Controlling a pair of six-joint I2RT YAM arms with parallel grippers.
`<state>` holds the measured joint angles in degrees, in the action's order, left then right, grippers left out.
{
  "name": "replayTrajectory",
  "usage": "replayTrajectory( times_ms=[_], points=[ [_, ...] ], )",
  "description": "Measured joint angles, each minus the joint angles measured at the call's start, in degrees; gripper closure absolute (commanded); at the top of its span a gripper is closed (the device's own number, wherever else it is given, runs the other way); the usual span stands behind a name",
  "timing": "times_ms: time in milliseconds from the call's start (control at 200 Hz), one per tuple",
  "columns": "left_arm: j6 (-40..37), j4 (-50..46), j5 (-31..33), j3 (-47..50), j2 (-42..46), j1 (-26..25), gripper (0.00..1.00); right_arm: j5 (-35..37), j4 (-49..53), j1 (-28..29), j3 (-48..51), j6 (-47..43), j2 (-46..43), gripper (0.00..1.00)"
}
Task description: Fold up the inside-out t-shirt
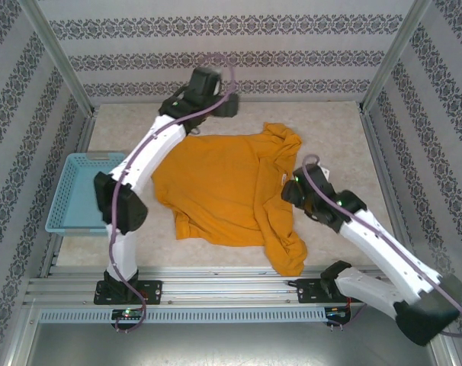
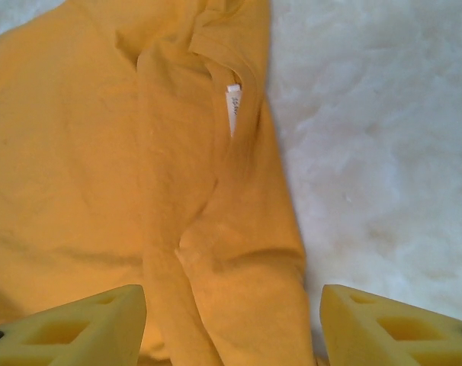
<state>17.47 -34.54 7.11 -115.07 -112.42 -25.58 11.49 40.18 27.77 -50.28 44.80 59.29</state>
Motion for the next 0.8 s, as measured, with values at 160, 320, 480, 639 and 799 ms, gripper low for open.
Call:
replayTrajectory(
  times_ms=[160, 320, 480, 639, 799],
  points=[
    [4.33, 3.21, 0.02, 21.2, 2.82, 9.73, 0.04, -7.23, -5.42, -10.08, -7.34, -7.67, 15.13, 0.4],
    [5.55, 3.43, 0.24, 23.04, -0.94, 15.72, 0.06, -11.19, -7.65, -15.39, -15.69, -12.11, 28.35, 0.41],
    [6.21, 3.69, 0.48, 20.76, -5.53, 16.94, 0.09, -12.83, -8.07, -16.65, -22.01, -14.01, 39.17, 0.39],
    [6.71, 3.74, 0.57, 18.56, -11.61, 17.55, 0.12, -14.34, -7.32, -16.65, -27.54, -15.34, 48.57, 0.37],
    [7.32, 3.61, 0.39, 16.76, -16.5, 18.58, 0.22, -14.16, -5.49, -16.65, -34.12, -16.81, 56.78, 0.56]
  ],
)
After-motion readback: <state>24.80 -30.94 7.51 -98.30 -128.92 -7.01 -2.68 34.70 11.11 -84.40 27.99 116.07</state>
